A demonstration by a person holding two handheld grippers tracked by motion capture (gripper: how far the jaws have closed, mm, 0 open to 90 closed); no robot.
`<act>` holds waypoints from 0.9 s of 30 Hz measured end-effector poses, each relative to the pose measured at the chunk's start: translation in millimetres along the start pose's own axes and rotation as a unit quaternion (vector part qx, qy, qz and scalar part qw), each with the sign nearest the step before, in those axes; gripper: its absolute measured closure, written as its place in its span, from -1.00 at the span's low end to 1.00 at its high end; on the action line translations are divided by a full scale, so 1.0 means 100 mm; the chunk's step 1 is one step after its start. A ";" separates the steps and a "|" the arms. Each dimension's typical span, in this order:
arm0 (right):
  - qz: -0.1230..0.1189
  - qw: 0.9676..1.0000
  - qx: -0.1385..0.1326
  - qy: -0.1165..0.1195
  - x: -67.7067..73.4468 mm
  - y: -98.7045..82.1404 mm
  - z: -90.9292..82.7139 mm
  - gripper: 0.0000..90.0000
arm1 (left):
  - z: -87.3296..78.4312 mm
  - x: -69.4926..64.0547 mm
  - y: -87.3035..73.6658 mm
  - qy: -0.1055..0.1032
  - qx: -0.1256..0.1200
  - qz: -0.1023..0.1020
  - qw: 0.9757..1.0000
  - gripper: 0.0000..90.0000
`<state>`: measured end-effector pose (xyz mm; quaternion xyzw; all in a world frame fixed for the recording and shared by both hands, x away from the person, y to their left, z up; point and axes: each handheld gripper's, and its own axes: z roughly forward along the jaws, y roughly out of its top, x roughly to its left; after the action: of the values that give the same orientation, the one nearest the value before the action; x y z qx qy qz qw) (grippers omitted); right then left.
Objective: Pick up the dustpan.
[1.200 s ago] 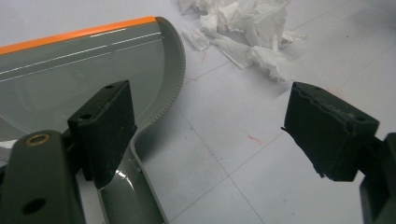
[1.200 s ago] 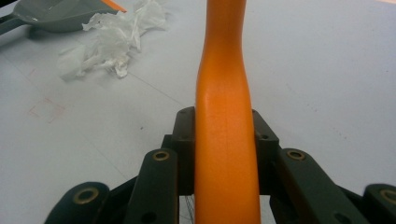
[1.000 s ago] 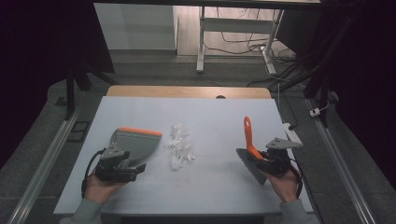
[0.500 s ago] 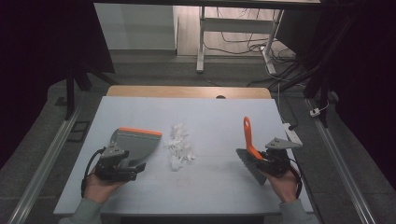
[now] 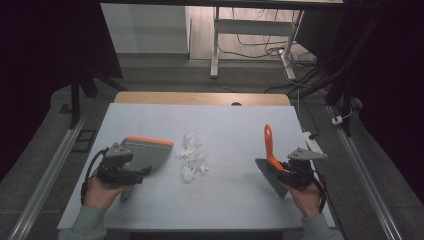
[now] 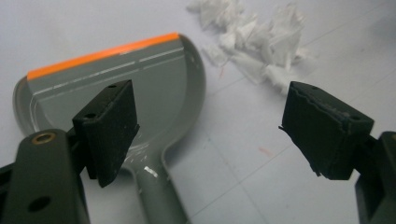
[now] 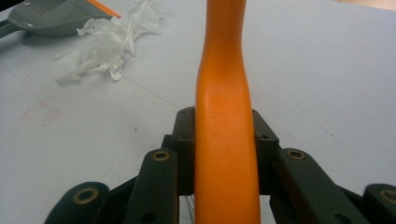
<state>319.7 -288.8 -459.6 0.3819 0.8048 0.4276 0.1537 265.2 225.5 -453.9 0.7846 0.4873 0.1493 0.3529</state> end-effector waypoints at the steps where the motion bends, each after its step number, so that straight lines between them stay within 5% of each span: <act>1: 0.000 1.000 0.000 0.000 0.00 0.00 0.00 0.55 | 0.00 0.01 -0.01 0.001 0.002 -0.001 1.000 -0.57; 13: -0.003 1.000 0.004 -0.006 0.01 0.00 0.01 0.55 | -0.15 0.19 -0.09 0.021 0.043 -0.014 0.999 -0.54; 19: -0.005 1.000 0.008 -0.003 0.03 -0.01 0.03 0.55 | 0.01 0.16 -0.15 0.013 0.094 -0.026 0.995 -0.54; 27: -0.007 1.000 0.012 -0.003 0.04 -0.01 0.06 0.55 | 0.14 0.17 -0.19 0.023 0.117 -0.035 0.992 -0.57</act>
<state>319.4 -282.7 -463.7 0.3794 0.8121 0.4156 0.1544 269.3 240.1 -479.4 0.7996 0.5364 0.0968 0.2522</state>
